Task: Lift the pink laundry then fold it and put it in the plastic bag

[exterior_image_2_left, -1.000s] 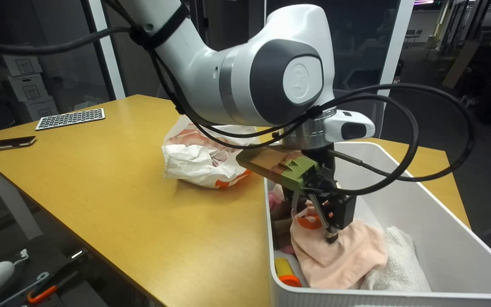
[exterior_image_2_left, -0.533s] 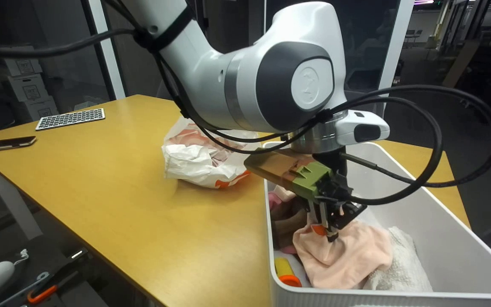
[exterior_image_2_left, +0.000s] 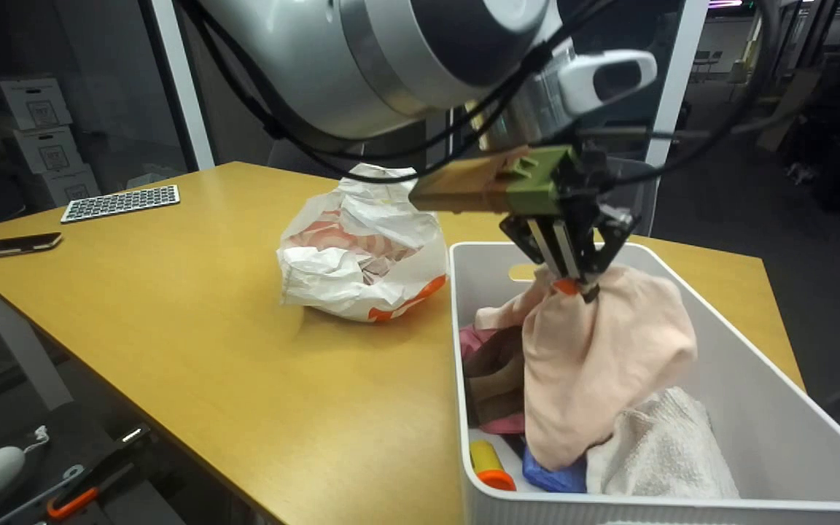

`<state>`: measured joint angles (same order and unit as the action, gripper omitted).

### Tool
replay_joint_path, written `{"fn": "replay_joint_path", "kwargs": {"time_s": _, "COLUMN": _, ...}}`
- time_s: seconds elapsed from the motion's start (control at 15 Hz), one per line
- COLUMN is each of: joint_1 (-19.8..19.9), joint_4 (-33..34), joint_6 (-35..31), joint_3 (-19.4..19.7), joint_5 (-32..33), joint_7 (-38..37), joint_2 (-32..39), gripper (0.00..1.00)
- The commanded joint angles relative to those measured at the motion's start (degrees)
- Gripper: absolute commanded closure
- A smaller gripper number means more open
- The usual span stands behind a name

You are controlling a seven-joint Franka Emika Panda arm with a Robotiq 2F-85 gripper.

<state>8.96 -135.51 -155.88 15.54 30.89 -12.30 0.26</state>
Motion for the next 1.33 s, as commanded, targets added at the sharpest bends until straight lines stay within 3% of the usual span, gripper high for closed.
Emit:
{"fn": "replay_joint_path", "kwargs": {"time_s": 0.0, "joint_1": 0.89, "joint_4": -4.11, "joint_6": -2.21, "joint_3": -3.35, "joint_5": 7.31, "joint_7": -3.93, "joint_2": -11.93, "gripper": 1.00}}
{"fn": "replay_joint_path", "kwargs": {"time_s": 0.2, "joint_1": 0.97, "joint_4": -6.44, "joint_6": -3.71, "joint_3": -7.38, "joint_5": 5.47, "joint_7": -2.72, "joint_2": -20.01, "gripper": 1.00}}
{"fn": "replay_joint_path", "kwargs": {"time_s": 0.4, "joint_1": -3.23, "joint_4": -8.92, "joint_6": -1.88, "joint_3": -9.02, "joint_5": -6.35, "joint_7": 4.21, "joint_2": -27.82, "gripper": 0.99}}
{"fn": "replay_joint_path", "kwargs": {"time_s": 0.53, "joint_1": -9.56, "joint_4": -9.99, "joint_6": 6.05, "joint_3": -7.79, "joint_5": -16.94, "joint_7": 10.53, "joint_2": -33.03, "gripper": 0.99}}
{"fn": "replay_joint_path", "kwargs": {"time_s": 0.6, "joint_1": -10.86, "joint_4": -9.70, "joint_6": 11.47, "joint_3": -8.34, "joint_5": -21.77, "joint_7": 13.96, "joint_2": -35.00, "gripper": 1.00}}
{"fn": "replay_joint_path", "kwargs": {"time_s": 0.73, "joint_1": -12.39, "joint_4": -8.96, "joint_6": 22.34, "joint_3": -9.00, "joint_5": -26.77, "joint_7": 17.08, "joint_2": -37.20, "gripper": 1.00}}
{"fn": "replay_joint_path", "kwargs": {"time_s": 0.8, "joint_1": -14.43, "joint_4": -8.37, "joint_6": 27.64, "joint_3": -7.39, "joint_5": -26.94, "joint_7": 17.35, "joint_2": -37.79, "gripper": 1.00}}
{"fn": "replay_joint_path", "kwargs": {"time_s": 0.93, "joint_1": -13.40, "joint_4": -8.71, "joint_6": 35.44, "joint_3": -8.64, "joint_5": -30.05, "joint_7": 20.01, "joint_2": -37.81, "gripper": 1.00}}
{"fn": "replay_joint_path", "kwargs": {"time_s": 1.07, "joint_1": -13.80, "joint_4": -10.06, "joint_6": 39.89, "joint_3": -8.15, "joint_5": -32.22, "joint_7": 22.83, "joint_2": -36.18, "gripper": 1.00}}
{"fn": "replay_joint_path", "kwargs": {"time_s": 1.27, "joint_1": -15.02, "joint_4": -14.09, "joint_6": 41.36, "joint_3": -7.24, "joint_5": -35.99, "joint_7": 28.89, "joint_2": -33.65, "gripper": 1.00}}
